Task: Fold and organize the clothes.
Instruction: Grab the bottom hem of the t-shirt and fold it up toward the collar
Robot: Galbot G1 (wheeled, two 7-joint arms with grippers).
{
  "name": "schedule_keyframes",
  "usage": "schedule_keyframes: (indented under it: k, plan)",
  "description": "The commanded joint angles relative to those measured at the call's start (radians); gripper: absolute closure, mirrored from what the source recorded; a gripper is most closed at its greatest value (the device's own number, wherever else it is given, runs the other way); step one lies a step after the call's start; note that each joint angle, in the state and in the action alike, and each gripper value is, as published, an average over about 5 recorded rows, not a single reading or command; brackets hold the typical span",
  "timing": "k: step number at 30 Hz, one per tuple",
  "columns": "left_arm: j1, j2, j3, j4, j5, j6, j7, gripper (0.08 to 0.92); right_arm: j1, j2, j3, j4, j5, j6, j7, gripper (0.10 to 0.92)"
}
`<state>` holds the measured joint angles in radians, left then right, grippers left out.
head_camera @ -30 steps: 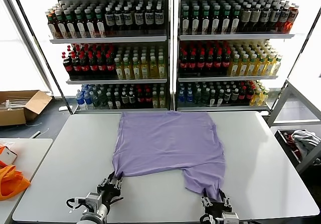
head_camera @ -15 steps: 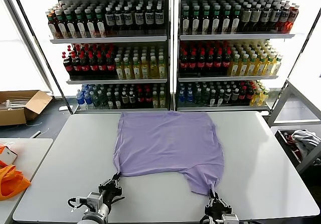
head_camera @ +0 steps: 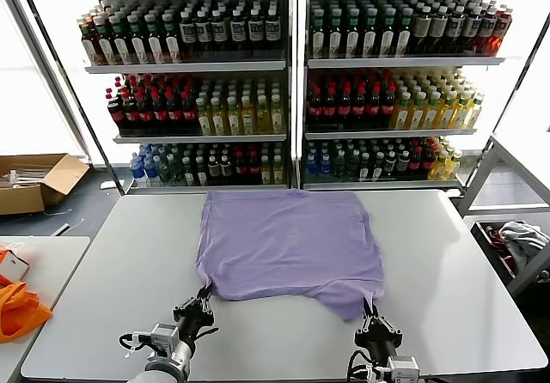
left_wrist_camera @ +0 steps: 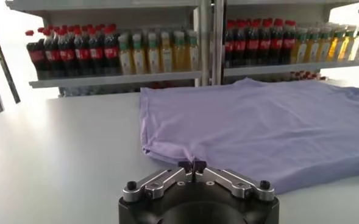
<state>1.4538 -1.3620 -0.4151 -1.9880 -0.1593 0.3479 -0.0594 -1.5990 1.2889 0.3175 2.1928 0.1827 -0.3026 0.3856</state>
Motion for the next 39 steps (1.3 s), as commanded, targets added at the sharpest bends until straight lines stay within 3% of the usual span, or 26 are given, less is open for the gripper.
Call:
schedule_keyframes:
  k: [1,21,39]
  plan:
    - [-0.059,-0.004,0.008,0.021,-0.010,-0.108,-0.017,0.914,0.089,0.000,0.048,-0.054,-0.026,0.052,-0.048,0.910]
    - [-0.345,0.030,0.048,0.231,-0.098,-0.135,-0.036,0.914,0.470,0.007,0.034,-0.322,-0.008,0.010,-0.094,0.910]
    - [-0.478,0.085,0.100,0.392,-0.105,-0.108,-0.037,0.914,0.621,0.051,-0.036,-0.508,-0.037,-0.031,-0.102,0.910]
